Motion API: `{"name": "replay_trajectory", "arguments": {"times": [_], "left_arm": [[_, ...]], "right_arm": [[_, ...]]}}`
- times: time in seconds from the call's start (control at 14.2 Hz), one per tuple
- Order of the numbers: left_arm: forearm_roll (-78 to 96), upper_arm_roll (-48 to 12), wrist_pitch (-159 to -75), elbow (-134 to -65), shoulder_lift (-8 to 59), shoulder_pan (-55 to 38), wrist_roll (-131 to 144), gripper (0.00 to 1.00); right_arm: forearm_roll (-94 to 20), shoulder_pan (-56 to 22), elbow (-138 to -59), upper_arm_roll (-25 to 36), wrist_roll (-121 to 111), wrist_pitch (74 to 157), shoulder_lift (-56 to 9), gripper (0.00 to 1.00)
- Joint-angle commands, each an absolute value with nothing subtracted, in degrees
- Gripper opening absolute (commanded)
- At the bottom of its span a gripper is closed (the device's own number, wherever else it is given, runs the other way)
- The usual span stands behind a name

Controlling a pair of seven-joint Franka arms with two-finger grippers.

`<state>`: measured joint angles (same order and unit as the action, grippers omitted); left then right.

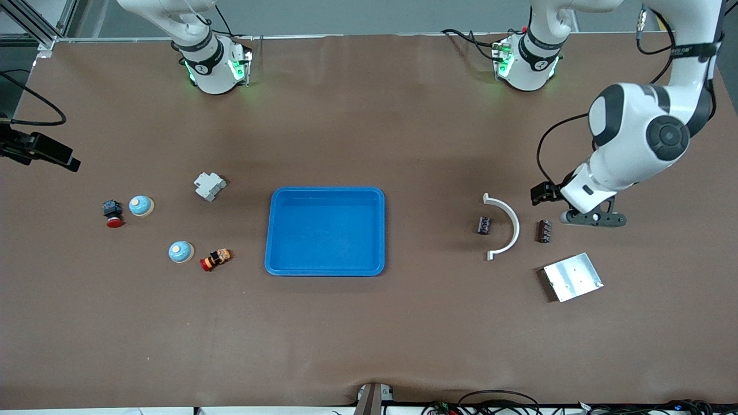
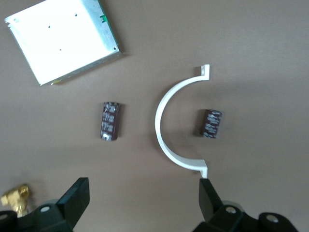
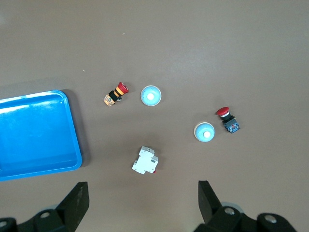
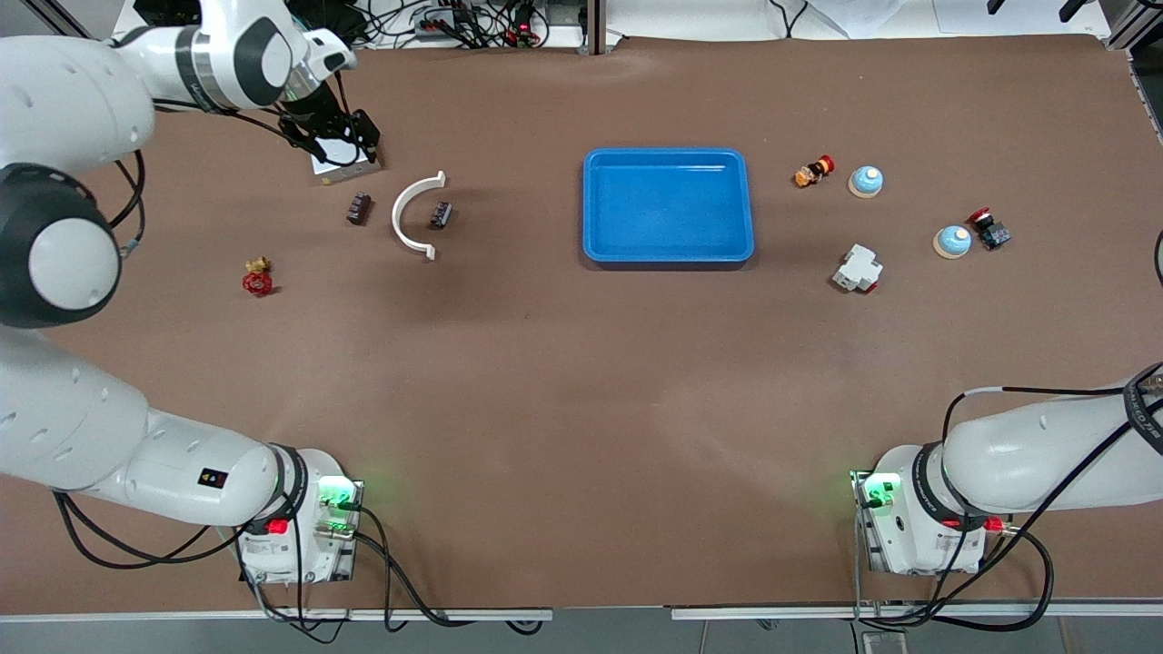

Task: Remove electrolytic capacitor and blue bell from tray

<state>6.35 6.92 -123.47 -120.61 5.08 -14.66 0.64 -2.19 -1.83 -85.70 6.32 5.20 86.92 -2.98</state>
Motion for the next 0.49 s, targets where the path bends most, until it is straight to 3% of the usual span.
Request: {"name": "replay_trajectory", "arguments": {"times": [0.0, 0.14, 0.42], "left_arm": [[6.59, 5.46, -121.99, -120.15, 3.78, -14.77, 4.29, 1.00], [6.50, 4.66, -120.60, -118.31, 3.52, -14.85, 8.68, 1.00], [6.42, 4.04, -107.35, -107.34, 4.04, -14.24, 9.40, 1.00]], "right_arm": [[-2.90, -1.50, -84.73, 6.06, 5.01, 86.48, -3.34, 1.00], [-2.81, -1.67, -84.64, 5.98, 4.92, 86.49, -3.34, 1.00], [-2.11, -2.28, -84.64, 5.89, 4.83, 86.48, -3.16, 1.00]]}}
